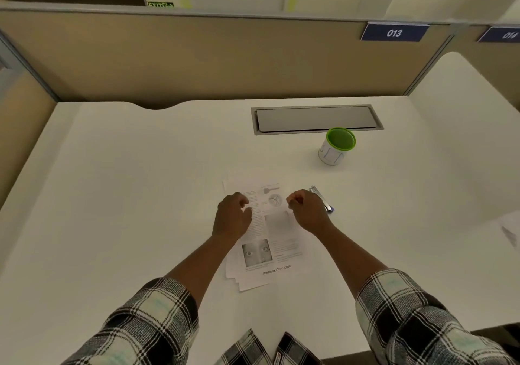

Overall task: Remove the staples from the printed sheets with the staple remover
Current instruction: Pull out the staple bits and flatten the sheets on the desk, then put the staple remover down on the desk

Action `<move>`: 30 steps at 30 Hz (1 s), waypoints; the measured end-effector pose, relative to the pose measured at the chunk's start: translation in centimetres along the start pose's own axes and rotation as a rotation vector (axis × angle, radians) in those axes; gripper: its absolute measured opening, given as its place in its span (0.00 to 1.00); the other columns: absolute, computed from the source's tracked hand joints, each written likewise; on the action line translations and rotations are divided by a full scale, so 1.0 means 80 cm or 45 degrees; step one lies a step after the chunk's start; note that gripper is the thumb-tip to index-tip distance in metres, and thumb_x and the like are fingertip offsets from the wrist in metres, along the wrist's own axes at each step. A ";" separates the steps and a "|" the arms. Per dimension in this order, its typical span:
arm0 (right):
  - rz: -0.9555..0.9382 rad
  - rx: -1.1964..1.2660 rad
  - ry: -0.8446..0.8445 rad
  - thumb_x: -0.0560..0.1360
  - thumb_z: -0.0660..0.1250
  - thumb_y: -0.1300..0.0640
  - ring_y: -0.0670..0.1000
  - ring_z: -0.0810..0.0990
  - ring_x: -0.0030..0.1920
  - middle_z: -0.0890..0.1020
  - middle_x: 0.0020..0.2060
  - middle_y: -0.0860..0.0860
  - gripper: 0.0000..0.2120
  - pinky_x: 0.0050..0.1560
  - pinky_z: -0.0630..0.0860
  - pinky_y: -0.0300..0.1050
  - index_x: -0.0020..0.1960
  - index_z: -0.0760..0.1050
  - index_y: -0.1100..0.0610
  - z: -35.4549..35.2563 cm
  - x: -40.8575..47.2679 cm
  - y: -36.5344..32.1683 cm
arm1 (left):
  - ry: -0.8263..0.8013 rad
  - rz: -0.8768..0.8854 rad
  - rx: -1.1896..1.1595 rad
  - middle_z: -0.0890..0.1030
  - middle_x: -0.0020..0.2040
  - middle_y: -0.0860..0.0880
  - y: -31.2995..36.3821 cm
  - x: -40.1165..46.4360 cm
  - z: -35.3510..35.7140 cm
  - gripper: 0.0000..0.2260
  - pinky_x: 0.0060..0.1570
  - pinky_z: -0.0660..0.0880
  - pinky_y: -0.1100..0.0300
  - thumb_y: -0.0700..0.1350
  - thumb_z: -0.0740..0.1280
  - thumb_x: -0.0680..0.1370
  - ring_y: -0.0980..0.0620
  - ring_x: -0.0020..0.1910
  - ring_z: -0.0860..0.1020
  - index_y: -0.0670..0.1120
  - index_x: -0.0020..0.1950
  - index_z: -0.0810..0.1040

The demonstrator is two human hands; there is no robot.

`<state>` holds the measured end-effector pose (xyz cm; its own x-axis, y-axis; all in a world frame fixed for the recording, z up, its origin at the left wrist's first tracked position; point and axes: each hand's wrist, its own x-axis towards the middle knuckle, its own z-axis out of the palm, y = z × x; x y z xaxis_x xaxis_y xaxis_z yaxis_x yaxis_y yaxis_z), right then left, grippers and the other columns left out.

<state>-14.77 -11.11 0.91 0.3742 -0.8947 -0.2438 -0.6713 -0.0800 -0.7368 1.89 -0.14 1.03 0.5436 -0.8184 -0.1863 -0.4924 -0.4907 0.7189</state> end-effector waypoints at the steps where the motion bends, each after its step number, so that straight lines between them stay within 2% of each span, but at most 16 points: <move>1: -0.016 0.060 -0.026 0.74 0.65 0.61 0.50 0.82 0.45 0.82 0.39 0.45 0.08 0.51 0.78 0.49 0.40 0.77 0.50 -0.002 -0.003 -0.004 | -0.054 0.049 -0.094 0.82 0.49 0.48 0.011 0.004 0.001 0.06 0.48 0.71 0.64 0.42 0.69 0.75 0.50 0.49 0.80 0.44 0.51 0.80; 3: -0.043 0.174 -0.064 0.73 0.66 0.61 0.49 0.83 0.41 0.83 0.36 0.46 0.09 0.50 0.80 0.55 0.38 0.78 0.48 -0.008 -0.008 -0.008 | -0.175 0.134 -0.224 0.84 0.46 0.50 0.033 0.011 0.004 0.05 0.48 0.75 0.64 0.41 0.71 0.73 0.53 0.46 0.81 0.45 0.49 0.83; 5: -0.093 0.230 -0.070 0.73 0.67 0.60 0.50 0.82 0.39 0.83 0.36 0.49 0.07 0.48 0.79 0.56 0.38 0.78 0.50 -0.014 -0.012 -0.012 | -0.277 0.152 -0.337 0.85 0.44 0.49 0.053 0.015 0.010 0.06 0.46 0.80 0.58 0.42 0.72 0.73 0.53 0.44 0.83 0.45 0.49 0.84; 9: -0.153 0.201 -0.038 0.74 0.69 0.58 0.43 0.78 0.34 0.83 0.35 0.49 0.06 0.43 0.77 0.46 0.38 0.77 0.52 -0.037 -0.007 -0.011 | -0.343 0.076 -0.539 0.85 0.41 0.46 0.079 0.022 0.024 0.05 0.41 0.82 0.56 0.41 0.73 0.73 0.51 0.40 0.85 0.42 0.47 0.84; 13: -0.138 0.218 -0.058 0.73 0.71 0.58 0.40 0.79 0.32 0.82 0.33 0.46 0.02 0.40 0.75 0.37 0.42 0.79 0.54 -0.060 0.011 0.007 | -0.346 -0.019 -0.669 0.86 0.40 0.45 0.096 0.029 0.043 0.04 0.43 0.82 0.55 0.42 0.73 0.73 0.50 0.40 0.85 0.42 0.45 0.84; 16: -0.153 0.220 -0.070 0.72 0.72 0.58 0.41 0.81 0.34 0.83 0.34 0.46 0.01 0.39 0.74 0.32 0.44 0.81 0.55 -0.074 0.023 0.014 | -0.342 -0.028 -0.641 0.86 0.41 0.46 0.108 0.038 0.060 0.04 0.44 0.82 0.54 0.43 0.73 0.73 0.50 0.41 0.85 0.43 0.45 0.84; 19: -0.160 0.182 -0.062 0.72 0.71 0.58 0.41 0.81 0.37 0.84 0.37 0.45 0.03 0.41 0.75 0.31 0.46 0.81 0.53 -0.083 0.037 0.020 | -0.162 0.081 -0.343 0.85 0.47 0.50 0.103 0.046 0.082 0.06 0.50 0.78 0.60 0.46 0.71 0.75 0.54 0.46 0.83 0.46 0.50 0.84; 21: -0.192 0.095 -0.001 0.73 0.69 0.60 0.42 0.81 0.39 0.85 0.40 0.45 0.05 0.44 0.74 0.31 0.47 0.82 0.53 -0.095 0.053 0.024 | -0.045 0.186 -0.046 0.82 0.58 0.50 0.092 0.047 0.097 0.11 0.58 0.73 0.63 0.48 0.67 0.78 0.53 0.57 0.79 0.47 0.59 0.80; 23: -0.232 -0.018 0.086 0.74 0.68 0.61 0.43 0.80 0.40 0.85 0.42 0.47 0.06 0.44 0.72 0.27 0.48 0.82 0.55 -0.114 0.074 0.025 | -0.034 0.260 0.246 0.72 0.71 0.47 0.074 0.048 0.112 0.20 0.69 0.65 0.58 0.51 0.62 0.80 0.49 0.70 0.70 0.45 0.70 0.71; 24: -0.242 -0.067 0.141 0.74 0.68 0.62 0.44 0.80 0.41 0.85 0.43 0.48 0.06 0.45 0.73 0.29 0.48 0.82 0.56 -0.125 0.087 0.026 | -0.049 0.281 0.382 0.65 0.75 0.45 0.065 0.050 0.118 0.24 0.72 0.60 0.55 0.52 0.59 0.81 0.48 0.74 0.63 0.44 0.74 0.65; 26: -0.242 -0.162 0.259 0.74 0.67 0.61 0.50 0.82 0.43 0.86 0.43 0.51 0.07 0.48 0.77 0.41 0.48 0.83 0.55 -0.150 0.115 0.027 | -0.090 0.269 0.568 0.53 0.79 0.43 0.050 0.055 0.131 0.30 0.75 0.54 0.52 0.55 0.55 0.81 0.45 0.78 0.53 0.41 0.78 0.55; 30: -0.222 -0.503 0.320 0.75 0.63 0.59 0.60 0.81 0.47 0.85 0.45 0.56 0.10 0.51 0.77 0.52 0.51 0.82 0.52 -0.194 0.172 0.026 | -0.175 0.182 0.752 0.44 0.79 0.43 0.023 0.058 0.147 0.39 0.74 0.47 0.50 0.64 0.39 0.75 0.44 0.78 0.46 0.40 0.78 0.46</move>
<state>-20.90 -30.41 5.80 0.3695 -0.9275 0.0571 -0.8218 -0.3548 -0.4459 -4.50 -8.37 -6.39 0.3716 -0.8999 -0.2284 -0.8679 -0.4240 0.2586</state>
